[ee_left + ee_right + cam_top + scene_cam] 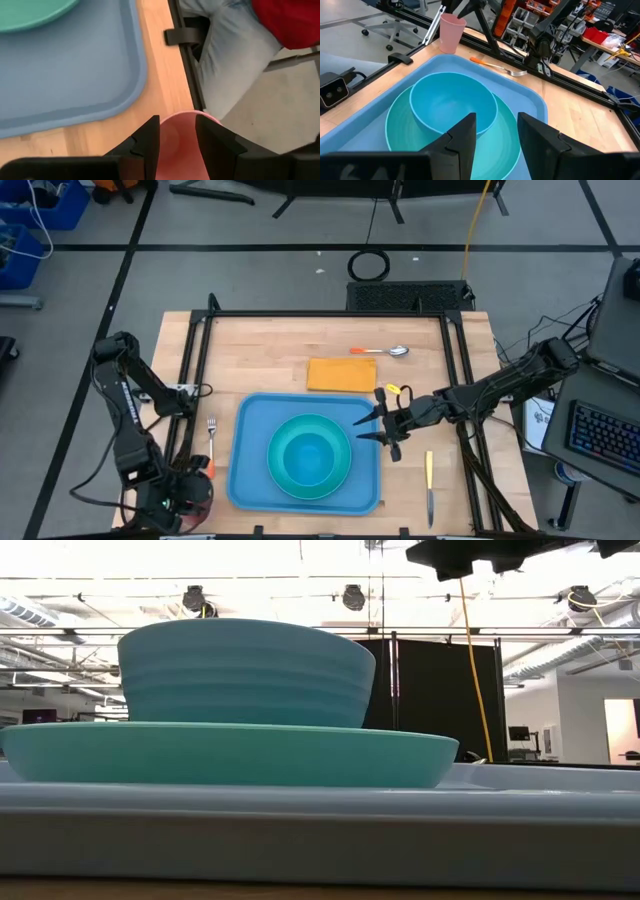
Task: Set up tray
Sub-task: Put the pink cup on the blue table to the top right of the blue plate
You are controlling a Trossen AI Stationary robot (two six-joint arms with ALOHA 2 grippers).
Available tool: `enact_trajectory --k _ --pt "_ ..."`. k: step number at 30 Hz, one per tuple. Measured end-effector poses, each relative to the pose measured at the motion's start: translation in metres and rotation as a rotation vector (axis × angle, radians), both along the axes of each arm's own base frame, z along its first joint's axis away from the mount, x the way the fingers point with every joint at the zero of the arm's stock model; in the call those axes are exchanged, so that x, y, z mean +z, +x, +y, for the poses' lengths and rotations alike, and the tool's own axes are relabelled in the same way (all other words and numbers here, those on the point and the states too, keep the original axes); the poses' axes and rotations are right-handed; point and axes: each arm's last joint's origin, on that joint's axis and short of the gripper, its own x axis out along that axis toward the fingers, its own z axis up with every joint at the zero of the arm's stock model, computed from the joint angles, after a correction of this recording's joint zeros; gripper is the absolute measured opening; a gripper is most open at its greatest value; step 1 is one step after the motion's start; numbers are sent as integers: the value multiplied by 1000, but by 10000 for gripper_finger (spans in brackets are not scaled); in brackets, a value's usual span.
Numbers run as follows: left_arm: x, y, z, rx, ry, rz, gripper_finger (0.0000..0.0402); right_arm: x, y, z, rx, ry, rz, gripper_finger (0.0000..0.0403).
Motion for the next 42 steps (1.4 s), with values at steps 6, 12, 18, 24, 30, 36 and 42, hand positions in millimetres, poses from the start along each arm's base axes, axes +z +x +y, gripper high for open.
enact_trajectory --k 6,12,18,24,30,36,42 --pt "-2 -1 2 15 39 -27 131 -6 -2 -1 3 2 -45 135" --pt "-12 -3 3 -1 54 30 131 -6 -2 -1 5 -5 -46 135" --pt "-22 -2 -3 -20 84 59 131 -6 -2 -1 5 -4 -48 135" --pt "-32 0 -8 -8 114 77 131 -6 -2 -1 3 2 -47 135" --pt "-38 2 -10 30 126 97 131 -6 -2 -1 3 2 -47 135" --pt "-38 4 -9 80 118 96 128 -6 -2 -1 3 3 -48 134" --pt "-39 15 -4 189 62 180 26 -5 -2 -1 3 5 -55 135"
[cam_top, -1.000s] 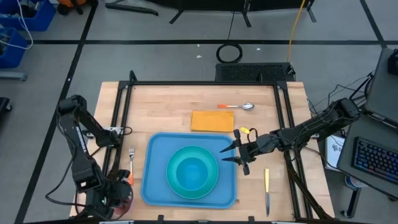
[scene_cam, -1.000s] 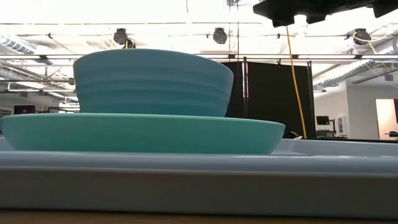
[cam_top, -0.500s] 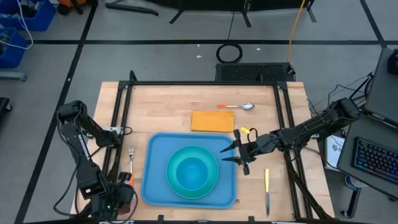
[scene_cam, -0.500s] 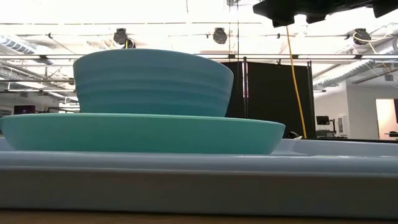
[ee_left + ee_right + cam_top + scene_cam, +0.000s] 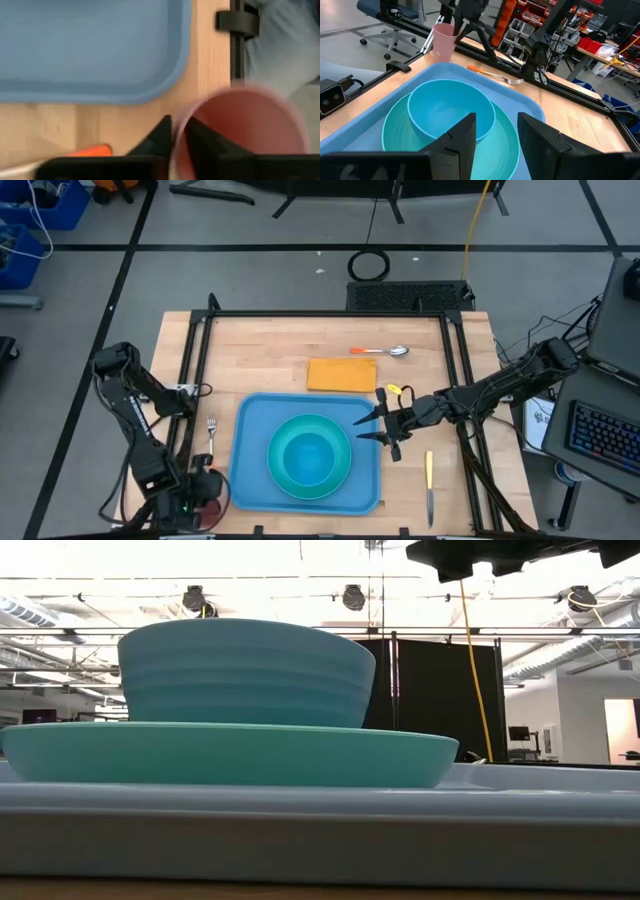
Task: Set up tray
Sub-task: Put the pink cup on the blue table to the top right of the blue plate
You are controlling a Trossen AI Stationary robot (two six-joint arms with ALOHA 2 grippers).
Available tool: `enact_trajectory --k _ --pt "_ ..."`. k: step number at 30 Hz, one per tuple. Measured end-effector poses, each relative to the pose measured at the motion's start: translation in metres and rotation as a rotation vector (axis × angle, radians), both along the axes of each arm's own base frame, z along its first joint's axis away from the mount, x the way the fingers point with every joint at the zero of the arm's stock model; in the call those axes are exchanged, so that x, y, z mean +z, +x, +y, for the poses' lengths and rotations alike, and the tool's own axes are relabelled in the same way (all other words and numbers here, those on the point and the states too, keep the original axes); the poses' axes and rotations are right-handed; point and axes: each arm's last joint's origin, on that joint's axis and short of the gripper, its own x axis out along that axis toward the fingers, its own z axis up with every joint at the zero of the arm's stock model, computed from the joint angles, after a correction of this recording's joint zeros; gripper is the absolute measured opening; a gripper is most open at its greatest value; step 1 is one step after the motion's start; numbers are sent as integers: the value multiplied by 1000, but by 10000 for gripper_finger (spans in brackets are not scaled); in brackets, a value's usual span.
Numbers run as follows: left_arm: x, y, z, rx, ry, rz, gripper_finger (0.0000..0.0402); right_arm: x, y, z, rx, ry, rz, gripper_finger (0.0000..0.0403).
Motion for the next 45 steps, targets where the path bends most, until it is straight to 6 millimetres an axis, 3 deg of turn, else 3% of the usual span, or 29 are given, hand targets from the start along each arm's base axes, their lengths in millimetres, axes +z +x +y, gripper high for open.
enact_trajectory --k 6,14,26,31,36,45 --pt "2 7 6 27 -24 44 6 0 0 0 0 -1 0 135" --pt "20 13 31 177 -49 66 4 0 0 0 2 -10 -1 135" --pt "74 21 86 242 17 -422 3 0 0 0 4 -40 -7 135" --pt "87 36 102 277 147 -623 3 3 1 -1 -22 -59 -38 134" --pt "92 53 133 419 253 -656 3 6 1 -1 -39 -84 -72 134" --pt "105 95 181 442 170 -718 3 13 1 -1 -36 -91 -135 134"
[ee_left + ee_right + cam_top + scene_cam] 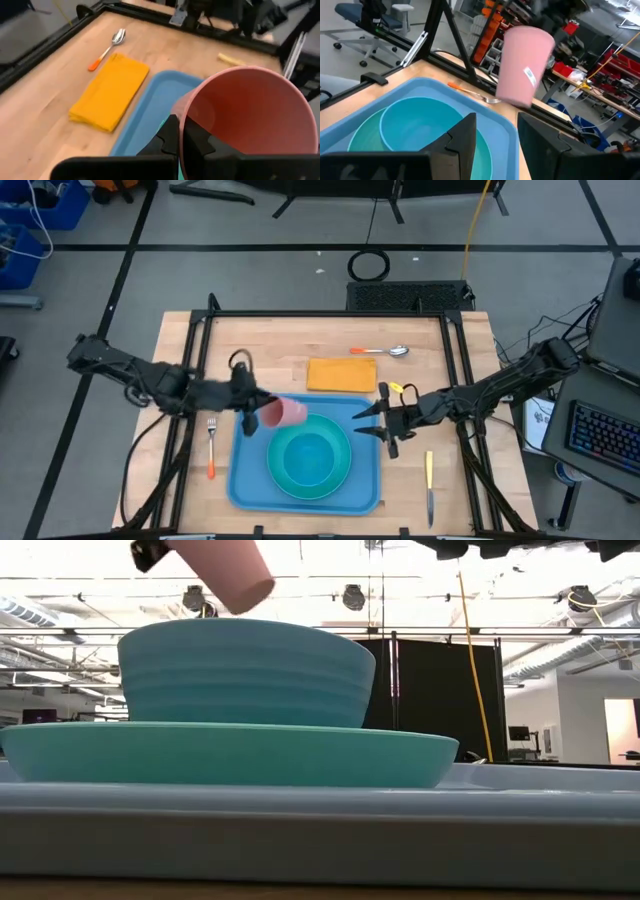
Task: Set up tray
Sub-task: Put the pink cup on the blue table to the top right of the blue plate
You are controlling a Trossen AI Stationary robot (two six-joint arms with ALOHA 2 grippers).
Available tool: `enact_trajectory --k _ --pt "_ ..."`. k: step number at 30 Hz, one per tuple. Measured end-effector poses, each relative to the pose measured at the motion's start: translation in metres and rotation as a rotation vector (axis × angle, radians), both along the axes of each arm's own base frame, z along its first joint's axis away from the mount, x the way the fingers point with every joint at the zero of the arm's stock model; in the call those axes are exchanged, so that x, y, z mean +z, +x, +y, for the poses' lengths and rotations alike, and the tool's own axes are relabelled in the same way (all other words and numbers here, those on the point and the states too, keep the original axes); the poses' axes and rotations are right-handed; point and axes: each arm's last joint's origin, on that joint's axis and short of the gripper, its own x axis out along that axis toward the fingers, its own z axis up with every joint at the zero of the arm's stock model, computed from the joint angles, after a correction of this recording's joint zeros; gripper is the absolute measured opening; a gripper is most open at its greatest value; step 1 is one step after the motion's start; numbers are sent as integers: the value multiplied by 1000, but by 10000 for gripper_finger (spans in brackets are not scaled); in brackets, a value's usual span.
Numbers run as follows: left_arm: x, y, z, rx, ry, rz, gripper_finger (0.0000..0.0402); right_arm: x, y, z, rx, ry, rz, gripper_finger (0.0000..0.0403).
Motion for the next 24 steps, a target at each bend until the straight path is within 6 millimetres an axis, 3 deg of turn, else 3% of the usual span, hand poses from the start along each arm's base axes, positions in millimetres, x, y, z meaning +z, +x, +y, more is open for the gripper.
enact_trajectory --k 9,12,18,24 --pt "-7 34 49 -54 -63 -10 3 6 -5 -1 5 9 -8 134" --pt "-12 50 58 -112 -90 -34 3 8 -8 2 19 4 -15 134" --pt "-25 83 76 -139 -136 97 3 14 -15 5 44 -1 -40 134" --pt "-19 123 83 -179 -100 237 3 14 -18 5 48 -6 -24 134"
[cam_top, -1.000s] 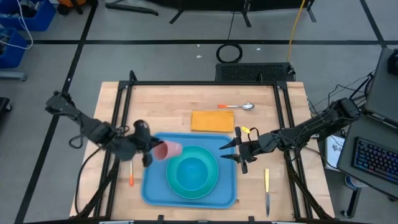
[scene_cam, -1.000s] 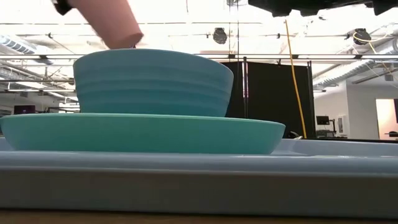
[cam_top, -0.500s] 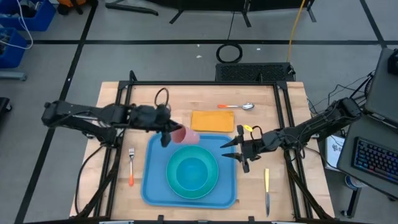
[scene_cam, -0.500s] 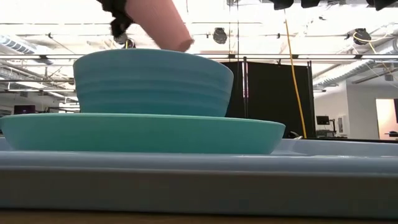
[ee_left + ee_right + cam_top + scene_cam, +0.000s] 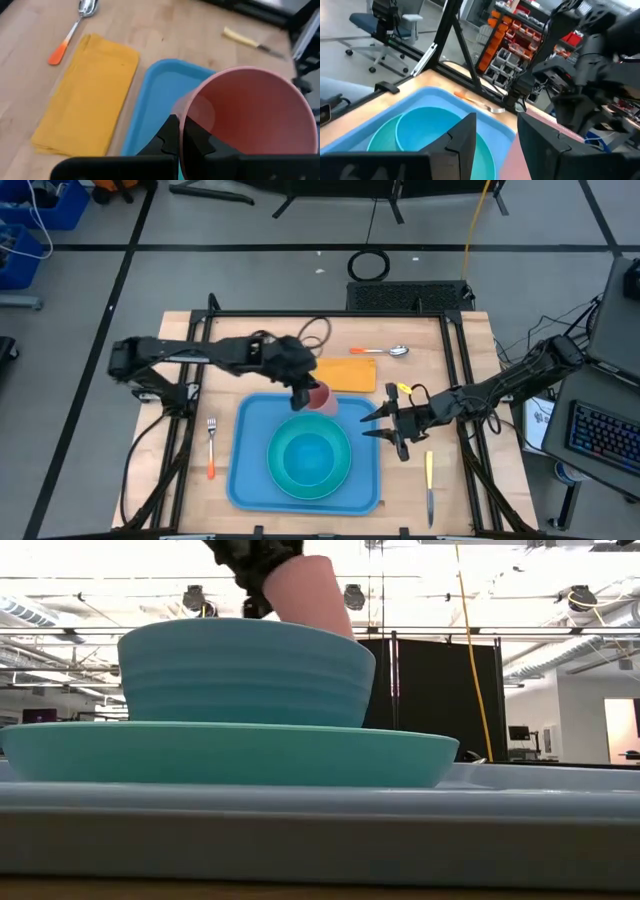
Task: Set up tray
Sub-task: Put the pink cup on the blue table to the top right of the blue plate
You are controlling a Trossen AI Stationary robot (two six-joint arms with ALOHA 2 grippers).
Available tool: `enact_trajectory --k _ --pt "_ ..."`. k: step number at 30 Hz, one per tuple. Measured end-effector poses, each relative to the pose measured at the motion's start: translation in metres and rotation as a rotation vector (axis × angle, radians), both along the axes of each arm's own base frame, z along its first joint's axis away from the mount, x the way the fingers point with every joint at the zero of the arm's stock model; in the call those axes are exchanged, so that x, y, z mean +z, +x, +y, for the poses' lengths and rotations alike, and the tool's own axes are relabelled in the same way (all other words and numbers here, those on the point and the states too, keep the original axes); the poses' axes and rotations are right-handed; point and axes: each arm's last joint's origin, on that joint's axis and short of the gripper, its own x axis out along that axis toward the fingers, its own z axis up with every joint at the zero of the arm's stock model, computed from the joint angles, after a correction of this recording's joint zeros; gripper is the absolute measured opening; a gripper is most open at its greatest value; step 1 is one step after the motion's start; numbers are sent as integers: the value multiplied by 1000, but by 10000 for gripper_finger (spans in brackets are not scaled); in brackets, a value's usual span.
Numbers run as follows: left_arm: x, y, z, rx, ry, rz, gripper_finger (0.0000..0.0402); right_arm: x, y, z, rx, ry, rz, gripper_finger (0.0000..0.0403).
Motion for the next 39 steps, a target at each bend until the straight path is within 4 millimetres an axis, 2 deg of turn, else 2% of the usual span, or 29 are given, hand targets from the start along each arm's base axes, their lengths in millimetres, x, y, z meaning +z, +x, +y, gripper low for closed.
enact_trajectory --k 5,15,28,35,39 --pt "-3 28 4 -29 30 65 3 0 -2 0 -42 -6 7 134" --pt "-34 63 6 -65 44 105 3 10 -16 7 -69 -36 -33 134" --pt "-49 83 0 -98 47 24 3 11 -20 7 -65 -39 -25 134" --pt "-67 94 -1 -108 43 88 3 11 -20 7 -65 -37 -26 134" --pt "-66 107 -1 -126 42 100 3 11 -20 7 -65 -40 -23 134"
